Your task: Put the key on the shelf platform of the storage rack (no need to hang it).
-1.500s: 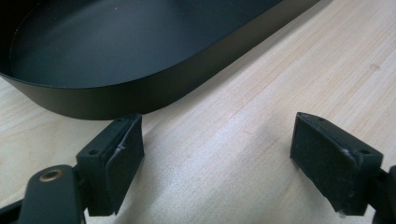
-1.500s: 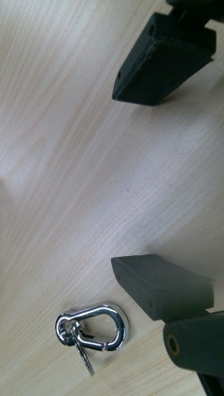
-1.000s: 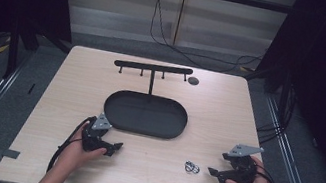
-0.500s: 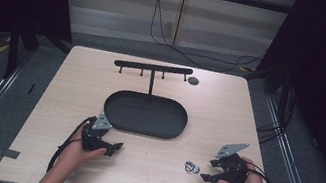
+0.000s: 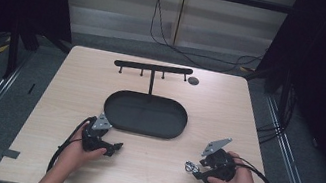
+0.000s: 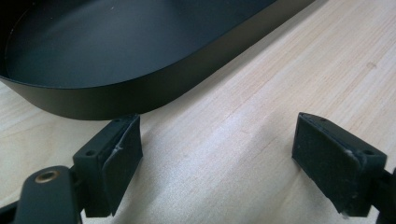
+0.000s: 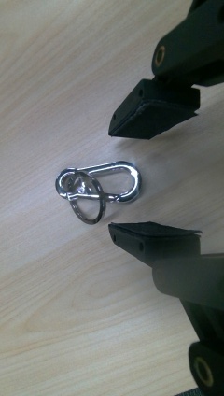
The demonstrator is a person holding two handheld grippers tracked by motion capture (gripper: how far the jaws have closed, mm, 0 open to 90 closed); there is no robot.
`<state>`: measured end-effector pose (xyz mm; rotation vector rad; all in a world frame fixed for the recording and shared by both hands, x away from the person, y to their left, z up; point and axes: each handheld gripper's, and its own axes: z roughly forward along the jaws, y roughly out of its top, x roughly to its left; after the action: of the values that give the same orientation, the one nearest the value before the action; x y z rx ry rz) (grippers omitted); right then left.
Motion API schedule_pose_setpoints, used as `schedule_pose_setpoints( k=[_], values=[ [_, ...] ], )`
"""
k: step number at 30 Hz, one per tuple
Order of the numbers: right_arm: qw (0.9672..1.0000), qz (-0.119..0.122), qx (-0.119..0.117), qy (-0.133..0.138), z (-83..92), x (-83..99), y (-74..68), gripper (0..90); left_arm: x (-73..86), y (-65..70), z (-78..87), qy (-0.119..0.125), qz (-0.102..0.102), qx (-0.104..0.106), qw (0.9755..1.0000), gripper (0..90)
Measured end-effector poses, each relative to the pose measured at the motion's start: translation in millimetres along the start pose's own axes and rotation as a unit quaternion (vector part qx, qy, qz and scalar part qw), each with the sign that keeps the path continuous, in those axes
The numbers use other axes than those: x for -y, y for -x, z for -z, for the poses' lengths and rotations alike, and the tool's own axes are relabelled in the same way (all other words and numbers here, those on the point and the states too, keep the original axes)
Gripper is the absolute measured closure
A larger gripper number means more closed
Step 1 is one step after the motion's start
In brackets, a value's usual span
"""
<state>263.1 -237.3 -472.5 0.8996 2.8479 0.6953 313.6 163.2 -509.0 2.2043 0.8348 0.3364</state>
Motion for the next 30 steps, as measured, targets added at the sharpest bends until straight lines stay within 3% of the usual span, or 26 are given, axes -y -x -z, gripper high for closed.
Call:
schedule_pose_setpoints(
  k=[3, 15, 30],
  values=[
    [0.9999, -0.007, -0.01, 0.001, -1.8, -2.8, 0.0, 48.5, 0.0, 0.0, 0.0, 0.0, 0.0, 0.0, 1.0, 15.8],
    [0.9997, 0.0, -0.014, -0.022, -6.4, -15.3, -1.4, 49.7, 0.0, 0.0, -0.1, 0.0, -0.001, 0.001, 1.0, 15.7],
    [0.9956, 0.008, -0.015, -0.092, -11.9, -31.1, 0.2, 53.3, -0.1, -0.3, 0.1, -0.002, -0.006, 0.003, 1.0, 15.6]
  ],
)
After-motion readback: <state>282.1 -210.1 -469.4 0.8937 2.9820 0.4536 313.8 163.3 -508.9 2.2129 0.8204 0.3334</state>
